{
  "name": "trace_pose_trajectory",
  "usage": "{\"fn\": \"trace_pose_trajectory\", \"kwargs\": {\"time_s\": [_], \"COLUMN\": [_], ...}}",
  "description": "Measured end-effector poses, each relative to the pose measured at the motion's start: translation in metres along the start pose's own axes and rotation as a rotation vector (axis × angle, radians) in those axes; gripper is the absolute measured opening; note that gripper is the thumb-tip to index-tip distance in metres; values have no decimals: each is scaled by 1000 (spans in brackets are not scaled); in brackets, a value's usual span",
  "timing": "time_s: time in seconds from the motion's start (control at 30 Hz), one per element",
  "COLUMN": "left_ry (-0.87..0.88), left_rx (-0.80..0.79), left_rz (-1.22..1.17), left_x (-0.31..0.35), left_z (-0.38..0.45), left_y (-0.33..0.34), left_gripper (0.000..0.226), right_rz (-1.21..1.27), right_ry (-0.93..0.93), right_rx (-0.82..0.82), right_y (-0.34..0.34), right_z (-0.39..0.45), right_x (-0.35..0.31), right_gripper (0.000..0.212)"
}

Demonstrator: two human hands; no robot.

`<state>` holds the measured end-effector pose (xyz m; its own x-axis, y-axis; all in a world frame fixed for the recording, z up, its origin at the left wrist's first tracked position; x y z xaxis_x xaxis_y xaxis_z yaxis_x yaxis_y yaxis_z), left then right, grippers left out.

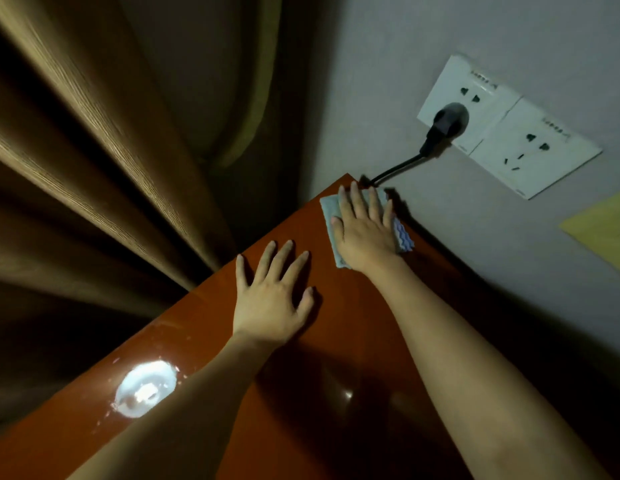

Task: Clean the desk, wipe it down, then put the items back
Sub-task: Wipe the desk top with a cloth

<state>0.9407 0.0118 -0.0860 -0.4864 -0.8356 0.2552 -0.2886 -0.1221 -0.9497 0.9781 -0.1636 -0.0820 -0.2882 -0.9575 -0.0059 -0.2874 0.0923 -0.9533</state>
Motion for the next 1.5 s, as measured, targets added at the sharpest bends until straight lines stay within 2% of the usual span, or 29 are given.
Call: {"fn": "trace_pose_trajectory", "kwargs": {"time_s": [0.1, 0.17, 0.37, 0.47, 0.53, 0.6, 0.67, 0.8, 0.9, 0.97, 1.03, 1.13, 1.27, 1.33, 1.43, 1.5], "left_ry": [-5, -1, 9, 8, 9, 10, 9, -80, -109, -104, -124, -144, -153, -150, -178, -219], "left_rx": [-3, -6, 7, 13, 14, 28, 46, 123, 136, 141, 146, 147, 170, 179, 185, 176], "left_rz": [-9, -18, -48, -59, -63, -66, -80, -123, -127, -130, -134, -150, -146, -139, -135, -144], "left_x": [0, 0, -1, -2, -1, -2, -2, -16, -38, -52, -61, -66, -68, -68, -74, -84], "left_z": [1, 1, 0, 0, 0, 1, 0, -17, -55, -87, -111, -119, -117, -118, -133, -155], "left_y": [-1, -2, -3, -3, -3, -3, -4, -7, -4, -2, -4, -2, -2, -1, 0, 2], "left_gripper": [67, 68, 70, 65, 63, 63, 63, 68, 68, 67, 66, 65, 64, 64, 63, 62], "right_rz": [-67, -29, -78, -81, -27, 67, 90, 2, -89, -95, -41, 33, 21, -36, -87, -90], "right_ry": [-27, -79, -235, -186, -86, 56, 97, -151, -259, -201, -51, 66, -166, -290, -388, -332], "right_rx": [26, 25, 42, 59, 75, 84, 73, 18, -36, -51, -49, -50, -6, -11, -38, -51], "right_y": [-9, -11, 4, 3, 1, -1, -1, 6, 16, 18, 14, 11, 15, 25, 37, 36], "right_z": [29, 35, -6, -6, 3, 15, 21, -9, -47, -55, -47, -28, -46, -75, -108, -109], "right_x": [-13, -25, -12, 16, 25, 20, -2, -48, -33, -10, 5, -26, -117, -135, -103, -68], "right_gripper": [60, 58, 59, 62, 60, 60, 60, 57, 59, 60, 61, 60, 57, 57, 62, 66]}}
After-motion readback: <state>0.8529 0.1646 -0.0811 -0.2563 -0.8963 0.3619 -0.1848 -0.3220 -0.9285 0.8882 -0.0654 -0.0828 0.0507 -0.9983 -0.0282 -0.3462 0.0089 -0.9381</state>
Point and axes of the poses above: each hand's wrist, its own z-axis towards the middle knuckle, its own y-axis out of the palm, x = y × z, the point moved 6 cm from there along z, towards the middle knuckle, and after that the axes turned 5 degrees about -x, right-handed, at the moved point
